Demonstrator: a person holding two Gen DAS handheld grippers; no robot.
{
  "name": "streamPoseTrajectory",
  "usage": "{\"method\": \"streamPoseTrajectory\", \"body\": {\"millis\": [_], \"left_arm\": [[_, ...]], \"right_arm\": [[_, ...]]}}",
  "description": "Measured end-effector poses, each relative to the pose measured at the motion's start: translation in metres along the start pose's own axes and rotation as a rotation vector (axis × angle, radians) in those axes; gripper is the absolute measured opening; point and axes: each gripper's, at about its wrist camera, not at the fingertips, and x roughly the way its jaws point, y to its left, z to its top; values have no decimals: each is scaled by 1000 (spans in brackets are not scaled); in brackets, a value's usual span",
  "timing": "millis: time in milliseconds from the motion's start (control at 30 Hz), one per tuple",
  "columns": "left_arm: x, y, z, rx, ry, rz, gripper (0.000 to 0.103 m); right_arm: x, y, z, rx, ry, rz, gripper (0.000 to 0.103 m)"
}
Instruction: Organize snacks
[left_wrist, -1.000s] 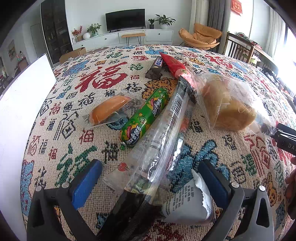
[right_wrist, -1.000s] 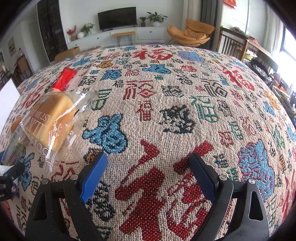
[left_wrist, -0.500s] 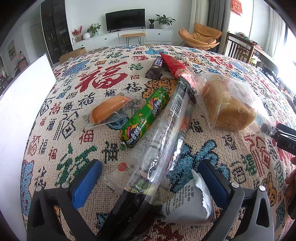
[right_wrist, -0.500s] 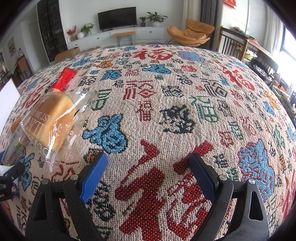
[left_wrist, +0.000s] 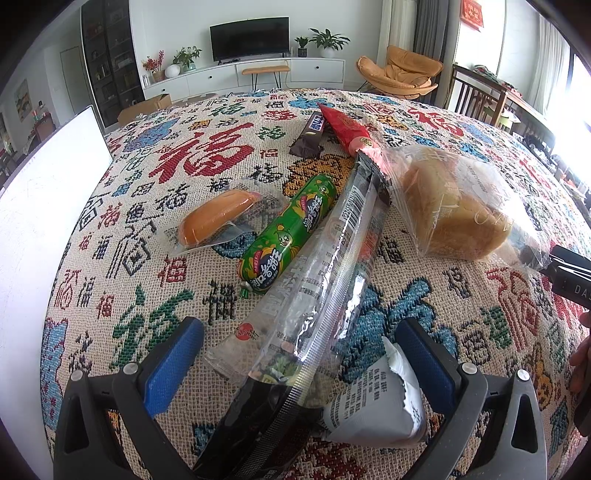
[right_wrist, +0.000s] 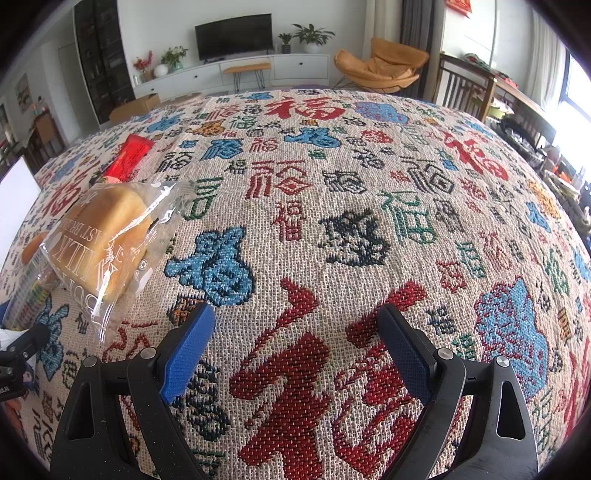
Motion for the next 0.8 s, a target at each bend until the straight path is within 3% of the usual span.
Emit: {"method": "streamPoseTrajectory", "body": {"millis": [233, 333, 500, 567, 667, 733, 800], "left_arm": [[-3, 0, -3, 23, 22, -17, 103], [-11, 3, -5, 47, 59, -91, 103], [-28, 20, 1, -52, 66, -259, 103], [-25, 17, 9, -53, 93, -248, 102], [-12, 5, 26, 30, 140, -182, 101], [-5, 2, 36, 50, 163, -151, 88], [0, 0, 42, 60, 188, -151, 88]], "right_arm": [[0, -1, 0, 0, 0, 0, 92], [0, -1, 0, 0, 0, 0, 92], [0, 0, 0, 0, 0, 0, 92], [0, 0, 0, 0, 0, 0, 92], [0, 0, 0, 0, 0, 1, 92], [0, 0, 0, 1, 0, 1, 92], [0, -1, 0, 1, 0, 1, 92]]}}
